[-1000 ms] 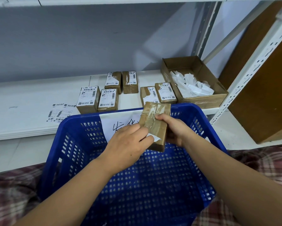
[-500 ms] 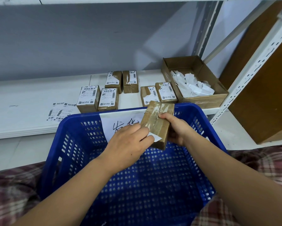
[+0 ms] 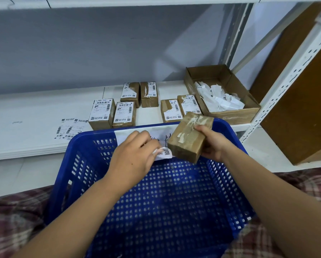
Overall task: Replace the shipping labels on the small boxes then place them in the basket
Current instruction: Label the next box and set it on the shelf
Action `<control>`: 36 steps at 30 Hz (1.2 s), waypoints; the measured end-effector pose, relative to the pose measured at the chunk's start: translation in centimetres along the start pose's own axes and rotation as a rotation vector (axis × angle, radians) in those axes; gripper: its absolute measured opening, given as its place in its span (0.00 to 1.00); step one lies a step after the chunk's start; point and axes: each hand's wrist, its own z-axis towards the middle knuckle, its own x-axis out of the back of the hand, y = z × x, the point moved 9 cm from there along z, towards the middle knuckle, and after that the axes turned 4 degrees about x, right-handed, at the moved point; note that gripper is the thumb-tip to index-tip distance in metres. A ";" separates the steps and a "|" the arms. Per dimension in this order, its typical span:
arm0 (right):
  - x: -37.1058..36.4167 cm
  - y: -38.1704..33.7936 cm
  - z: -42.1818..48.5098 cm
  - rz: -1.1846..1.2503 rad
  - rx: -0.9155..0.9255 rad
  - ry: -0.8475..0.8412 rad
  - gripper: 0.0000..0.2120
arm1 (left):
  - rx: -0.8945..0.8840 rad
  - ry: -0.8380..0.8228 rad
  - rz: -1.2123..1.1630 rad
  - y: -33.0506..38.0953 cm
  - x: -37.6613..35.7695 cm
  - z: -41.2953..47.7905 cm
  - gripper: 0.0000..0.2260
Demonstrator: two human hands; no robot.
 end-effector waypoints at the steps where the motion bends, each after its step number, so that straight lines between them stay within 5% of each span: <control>1: -0.7 0.2 0.0 -0.031 0.000 -0.029 0.23 | 0.032 -0.004 -0.012 -0.6 -0.1 0.1 0.10; 11: -3.5 2.7 0.4 -0.038 0.012 -0.114 0.28 | 0.528 0.023 -0.335 -4.6 -0.8 -0.9 0.08; 16: -3.7 3.3 0.5 -0.055 -0.006 -0.097 0.46 | 0.829 0.001 -0.469 -6.9 -2.6 -2.3 0.09; 19: -4.2 2.9 0.2 -0.089 0.024 -0.116 0.50 | 0.888 -0.014 -0.458 -8.1 -3.3 -2.8 0.10; 25: -5.8 2.3 -0.8 -0.165 0.074 -0.224 0.41 | 0.922 -0.075 -0.426 -8.2 -3.6 -3.0 0.14; 29: -6.1 2.3 -0.8 -0.160 0.106 -0.256 0.38 | 0.957 -0.171 -0.574 -7.4 -4.3 -2.9 0.32; 33: -6.1 2.0 -1.0 -0.148 0.129 -0.248 0.37 | 0.871 -0.056 -0.562 -7.5 -3.6 -2.4 0.21; 36: -5.9 1.5 -1.1 -0.116 0.145 -0.235 0.37 | 0.932 -0.149 -0.529 -8.0 -4.6 -2.9 0.11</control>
